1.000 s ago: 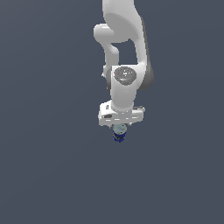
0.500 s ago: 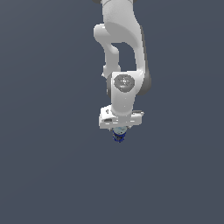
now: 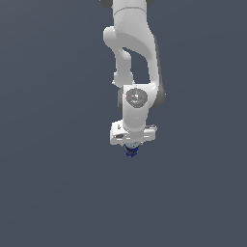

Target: Pick up the object and move it to a goal position.

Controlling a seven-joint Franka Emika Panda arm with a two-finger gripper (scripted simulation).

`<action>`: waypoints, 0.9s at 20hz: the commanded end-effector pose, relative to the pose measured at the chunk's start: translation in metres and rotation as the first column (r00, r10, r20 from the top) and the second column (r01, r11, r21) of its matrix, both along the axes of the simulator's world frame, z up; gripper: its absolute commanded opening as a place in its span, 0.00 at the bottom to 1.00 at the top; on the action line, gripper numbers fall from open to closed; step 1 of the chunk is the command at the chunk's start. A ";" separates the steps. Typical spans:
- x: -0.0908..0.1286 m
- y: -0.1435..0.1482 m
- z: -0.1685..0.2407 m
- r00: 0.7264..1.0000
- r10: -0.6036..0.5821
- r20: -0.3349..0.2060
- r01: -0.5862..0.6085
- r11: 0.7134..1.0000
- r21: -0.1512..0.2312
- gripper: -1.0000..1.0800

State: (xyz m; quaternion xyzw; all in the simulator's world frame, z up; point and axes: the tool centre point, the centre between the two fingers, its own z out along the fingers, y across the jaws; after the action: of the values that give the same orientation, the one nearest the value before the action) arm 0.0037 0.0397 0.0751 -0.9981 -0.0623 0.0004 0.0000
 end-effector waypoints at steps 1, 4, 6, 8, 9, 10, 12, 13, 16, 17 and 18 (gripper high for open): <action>0.000 0.000 -0.001 1.000 0.000 0.001 0.000 1.000 0.000 0.00; 0.000 0.000 -0.001 1.000 0.000 0.001 0.000 1.000 0.000 0.00; 0.000 0.000 -0.001 1.000 0.000 0.001 0.000 1.000 0.000 0.00; 0.000 0.000 0.000 1.000 0.000 0.000 0.000 1.000 0.000 0.00; 0.000 0.000 0.000 1.000 0.000 0.000 0.000 1.000 0.000 0.00; 0.000 0.002 0.001 1.000 0.000 0.000 0.000 1.000 0.000 0.00; 0.000 0.007 0.005 1.000 0.000 0.000 0.000 1.000 0.000 0.00; 0.000 0.010 0.008 1.000 0.000 0.000 0.000 1.000 0.000 0.00; 0.000 0.027 0.020 1.000 0.000 0.000 0.000 1.000 0.000 0.00; 0.000 0.034 0.025 1.000 0.000 0.000 0.000 1.000 -0.001 0.00; 0.000 0.042 0.031 1.000 0.000 0.000 0.000 1.000 -0.001 0.00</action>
State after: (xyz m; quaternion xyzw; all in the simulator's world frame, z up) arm 0.0024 0.0698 0.0958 -0.9981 -0.0614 0.0032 -0.0005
